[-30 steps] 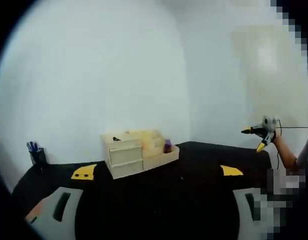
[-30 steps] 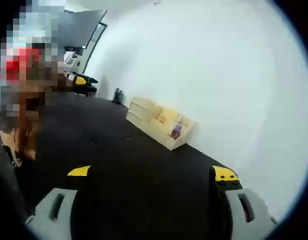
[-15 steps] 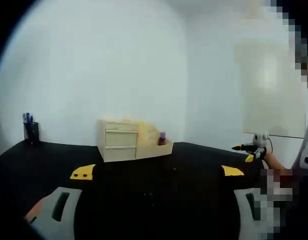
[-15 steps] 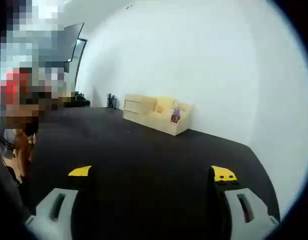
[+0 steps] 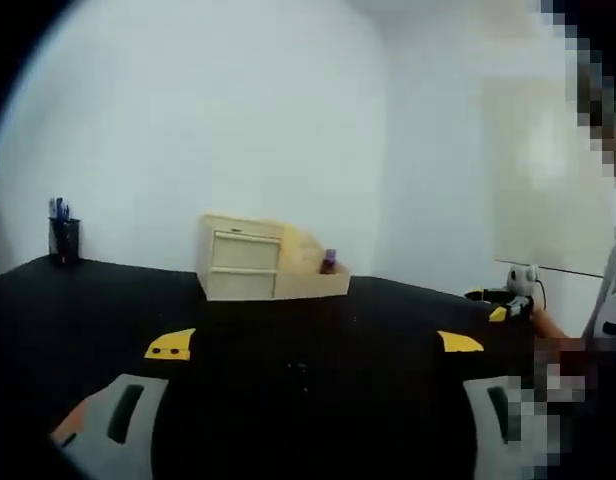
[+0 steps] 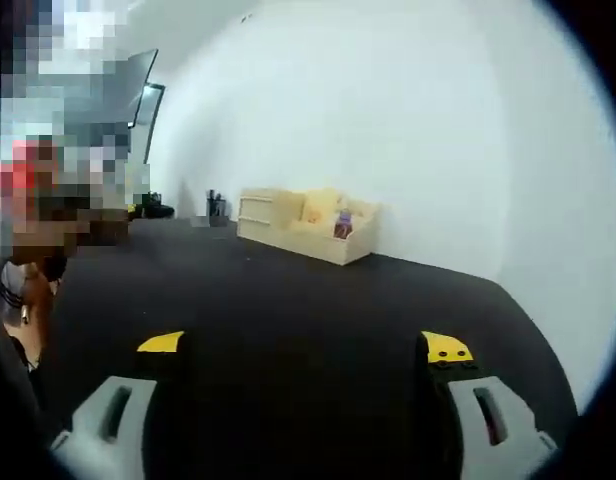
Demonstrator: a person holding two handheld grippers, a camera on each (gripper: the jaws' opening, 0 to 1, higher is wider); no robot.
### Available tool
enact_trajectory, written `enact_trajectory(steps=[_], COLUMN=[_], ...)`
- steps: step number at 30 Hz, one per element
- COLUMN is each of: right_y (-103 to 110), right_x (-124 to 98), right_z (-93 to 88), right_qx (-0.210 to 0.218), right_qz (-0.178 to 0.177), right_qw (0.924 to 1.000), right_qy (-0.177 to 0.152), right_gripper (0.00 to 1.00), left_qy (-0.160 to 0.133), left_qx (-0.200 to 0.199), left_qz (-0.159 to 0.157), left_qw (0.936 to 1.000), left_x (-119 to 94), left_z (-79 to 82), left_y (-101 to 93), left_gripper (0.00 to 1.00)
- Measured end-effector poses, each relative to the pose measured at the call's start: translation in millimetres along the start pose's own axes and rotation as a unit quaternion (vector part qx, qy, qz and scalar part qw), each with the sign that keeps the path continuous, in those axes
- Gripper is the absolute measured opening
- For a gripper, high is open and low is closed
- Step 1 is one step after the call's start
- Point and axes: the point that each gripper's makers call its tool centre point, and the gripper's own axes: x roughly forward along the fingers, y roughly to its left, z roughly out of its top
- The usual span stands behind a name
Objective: Open the drawer, pick up the cosmetic bottles from the table one by one, place them into the drawer, release the gripper, close the drawer, and move the gripper away
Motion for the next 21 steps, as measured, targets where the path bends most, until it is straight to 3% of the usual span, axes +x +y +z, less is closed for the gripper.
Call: enact_trajectory(steps=[7, 12, 21], right_y=[-1, -8, -7], right_x=[-1, 4, 7], right_z=[-2.1, -15.4, -19.7], right_qx=[0.013, 0.049, 0.047], right_qz=[0.001, -0.005, -0.002], right_qw=[0.9999, 0.9985, 0.9983], right_qy=[-0.005, 0.025, 0.035], right_gripper=[0.87, 0.89, 0.88], left_qy=[0.001, -0.004, 0.001], left_qx=[0.009, 0.000, -0.012], left_qz=[-0.003, 0.000, -0.001], left_qw=[1.0000, 1.0000, 0.9999], left_x=[-1, -2, 2], left_z=[-3.7, -3.1, -6.2], left_y=[-7.5, -7.2, 0.5], left_gripper=[0.89, 0.91, 0.90])
